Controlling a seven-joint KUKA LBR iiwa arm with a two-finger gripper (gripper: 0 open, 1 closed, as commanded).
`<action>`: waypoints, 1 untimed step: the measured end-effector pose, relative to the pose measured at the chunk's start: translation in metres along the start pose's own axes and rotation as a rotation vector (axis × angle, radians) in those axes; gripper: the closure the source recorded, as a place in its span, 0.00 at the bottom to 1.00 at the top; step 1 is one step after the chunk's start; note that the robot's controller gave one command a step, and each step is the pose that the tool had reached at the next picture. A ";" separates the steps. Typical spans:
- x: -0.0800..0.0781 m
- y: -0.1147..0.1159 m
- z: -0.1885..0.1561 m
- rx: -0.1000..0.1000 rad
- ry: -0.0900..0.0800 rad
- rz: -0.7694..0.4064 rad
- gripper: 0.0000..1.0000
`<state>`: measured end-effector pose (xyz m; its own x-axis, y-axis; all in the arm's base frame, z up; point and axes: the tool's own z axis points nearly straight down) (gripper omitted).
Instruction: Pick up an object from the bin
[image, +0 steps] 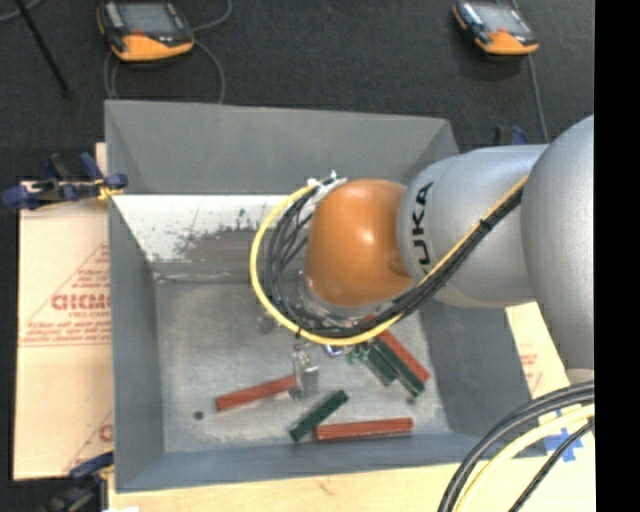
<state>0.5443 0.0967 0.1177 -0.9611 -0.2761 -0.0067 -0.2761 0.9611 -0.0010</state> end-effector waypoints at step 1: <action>0.023 0.020 0.049 -0.003 0.008 -0.026 0.00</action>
Offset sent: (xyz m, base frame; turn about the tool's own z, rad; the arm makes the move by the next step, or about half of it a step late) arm -0.0267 0.0123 -0.0477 -0.0228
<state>0.5168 0.1096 0.0683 -0.9537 -0.3007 0.0009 -0.3007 0.9537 0.0019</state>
